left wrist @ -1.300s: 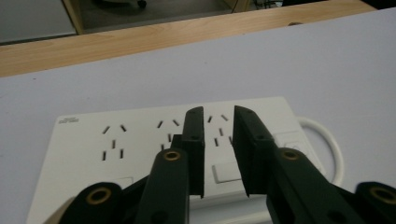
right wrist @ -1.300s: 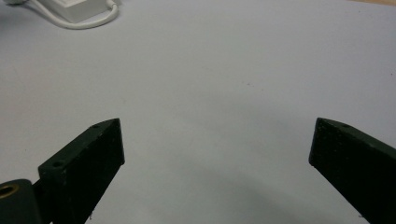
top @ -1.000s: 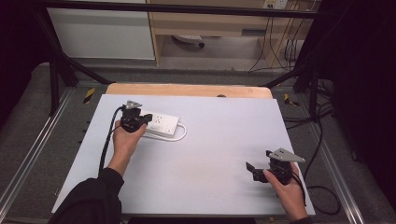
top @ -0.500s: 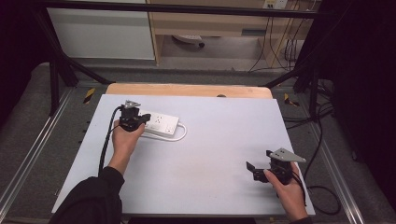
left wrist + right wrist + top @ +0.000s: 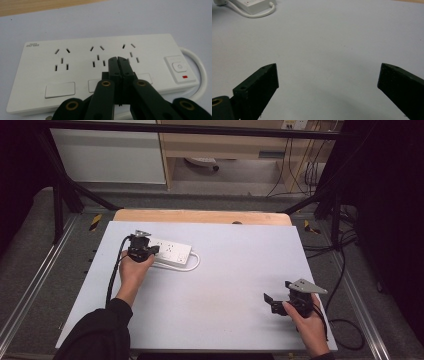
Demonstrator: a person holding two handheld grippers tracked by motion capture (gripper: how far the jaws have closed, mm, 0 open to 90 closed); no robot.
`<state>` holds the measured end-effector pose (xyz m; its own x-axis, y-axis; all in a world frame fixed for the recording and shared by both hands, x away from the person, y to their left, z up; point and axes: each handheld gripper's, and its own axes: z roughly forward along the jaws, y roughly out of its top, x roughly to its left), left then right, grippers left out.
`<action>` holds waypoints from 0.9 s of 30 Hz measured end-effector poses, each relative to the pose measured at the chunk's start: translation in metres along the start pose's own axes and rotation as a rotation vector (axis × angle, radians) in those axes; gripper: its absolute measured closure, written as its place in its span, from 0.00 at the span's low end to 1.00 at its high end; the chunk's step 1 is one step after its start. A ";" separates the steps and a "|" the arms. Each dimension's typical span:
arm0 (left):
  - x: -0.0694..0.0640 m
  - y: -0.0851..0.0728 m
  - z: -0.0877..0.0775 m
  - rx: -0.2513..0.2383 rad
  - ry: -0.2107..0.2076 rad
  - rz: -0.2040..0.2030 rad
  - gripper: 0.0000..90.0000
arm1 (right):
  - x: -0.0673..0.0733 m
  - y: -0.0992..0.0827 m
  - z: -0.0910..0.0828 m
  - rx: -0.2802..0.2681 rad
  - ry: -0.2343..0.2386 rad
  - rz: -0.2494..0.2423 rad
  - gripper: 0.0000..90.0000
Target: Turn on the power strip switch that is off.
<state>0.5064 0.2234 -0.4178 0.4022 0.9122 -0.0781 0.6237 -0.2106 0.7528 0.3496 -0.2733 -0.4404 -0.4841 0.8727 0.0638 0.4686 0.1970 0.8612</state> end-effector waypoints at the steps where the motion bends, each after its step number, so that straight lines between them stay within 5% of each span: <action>1: 0.001 -0.001 0.000 -0.002 -0.002 -0.008 1.00 | 0.000 0.000 0.000 0.001 0.000 0.000 0.04; 27: 0.001 -0.005 0.004 0.021 0.002 -0.009 1.00 | 0.000 0.000 0.000 0.002 0.004 0.000 0.04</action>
<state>0.5068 0.2240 -0.4245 0.3949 0.9149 -0.0835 0.6412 -0.2094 0.7382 0.3499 -0.2736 -0.4405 -0.4876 0.8706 0.0658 0.4698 0.1981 0.8602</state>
